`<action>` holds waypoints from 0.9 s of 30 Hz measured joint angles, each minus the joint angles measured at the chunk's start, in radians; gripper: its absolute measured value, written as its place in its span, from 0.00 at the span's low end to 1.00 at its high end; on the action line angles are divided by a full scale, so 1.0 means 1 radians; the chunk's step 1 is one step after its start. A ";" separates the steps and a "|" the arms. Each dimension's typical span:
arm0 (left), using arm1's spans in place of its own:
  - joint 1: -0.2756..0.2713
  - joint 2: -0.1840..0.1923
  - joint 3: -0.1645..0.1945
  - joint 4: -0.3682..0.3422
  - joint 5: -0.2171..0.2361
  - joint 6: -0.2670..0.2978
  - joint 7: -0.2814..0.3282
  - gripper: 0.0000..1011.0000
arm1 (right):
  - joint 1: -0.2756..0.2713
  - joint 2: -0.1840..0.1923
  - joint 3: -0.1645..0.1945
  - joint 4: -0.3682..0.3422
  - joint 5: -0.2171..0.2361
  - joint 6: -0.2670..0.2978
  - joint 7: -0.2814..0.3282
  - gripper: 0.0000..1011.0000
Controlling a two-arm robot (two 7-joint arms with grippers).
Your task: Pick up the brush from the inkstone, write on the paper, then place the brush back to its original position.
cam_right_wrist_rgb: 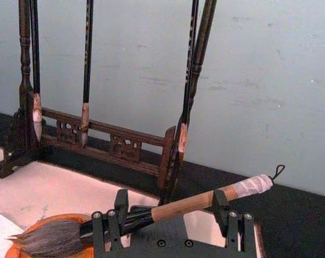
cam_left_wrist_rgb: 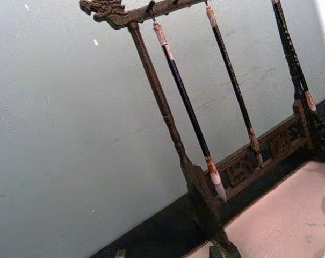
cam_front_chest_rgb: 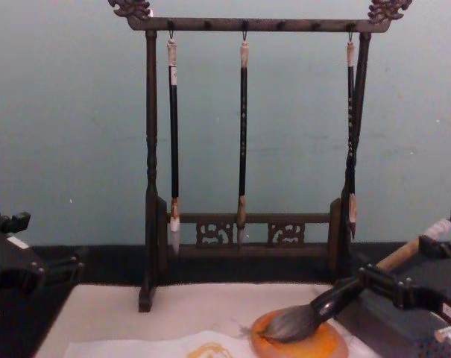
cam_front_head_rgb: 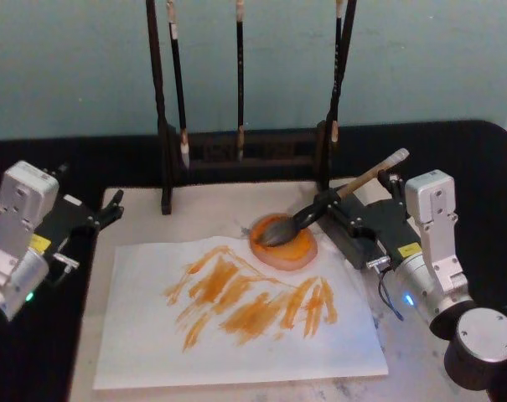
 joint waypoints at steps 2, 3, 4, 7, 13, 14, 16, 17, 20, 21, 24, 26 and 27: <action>0.000 0.000 0.000 0.000 0.000 0.000 0.000 0.99 | 0.000 0.000 0.000 0.000 0.000 0.000 0.000 0.99; 0.000 0.000 0.000 0.000 0.000 0.000 0.000 0.99 | 0.000 0.000 0.000 0.000 0.000 0.000 0.000 0.99; 0.000 0.000 0.000 0.000 0.000 0.000 0.000 0.99 | 0.000 0.000 0.000 0.000 0.000 0.000 0.000 0.99; 0.000 0.000 0.000 0.000 0.000 0.000 0.000 0.99 | 0.000 0.000 0.000 0.000 0.000 0.000 0.000 0.99; 0.000 0.000 0.000 0.000 0.000 0.000 0.000 0.99 | 0.000 0.000 0.000 0.000 0.000 0.000 0.000 0.99; 0.000 0.000 0.000 0.000 0.000 0.000 0.000 0.99 | 0.000 0.000 0.000 0.000 0.000 0.000 0.000 0.99; 0.000 0.000 0.000 0.000 0.000 0.000 0.000 0.99 | 0.000 0.000 0.000 0.000 0.000 0.000 0.000 0.99; 0.000 0.000 0.000 0.000 0.000 0.000 0.000 0.99 | 0.000 0.000 0.000 0.000 0.000 0.000 0.000 0.99; 0.000 0.000 0.000 0.000 0.000 0.000 0.000 0.99 | 0.000 0.000 0.000 0.000 0.000 0.000 0.000 0.99; 0.000 0.000 0.000 0.000 0.000 0.000 0.000 0.99 | 0.000 0.000 0.000 0.000 0.000 0.000 0.000 0.99; 0.000 0.000 0.000 0.000 0.000 0.000 0.000 0.99 | 0.000 0.000 0.000 0.000 0.000 0.000 0.000 0.99; 0.000 0.000 0.000 0.000 0.000 0.000 0.000 0.99 | 0.000 0.000 0.000 0.000 0.000 0.000 0.000 0.99; 0.000 0.000 0.000 0.000 0.000 0.000 0.000 0.99 | 0.000 0.000 0.000 0.000 0.000 0.000 0.000 0.99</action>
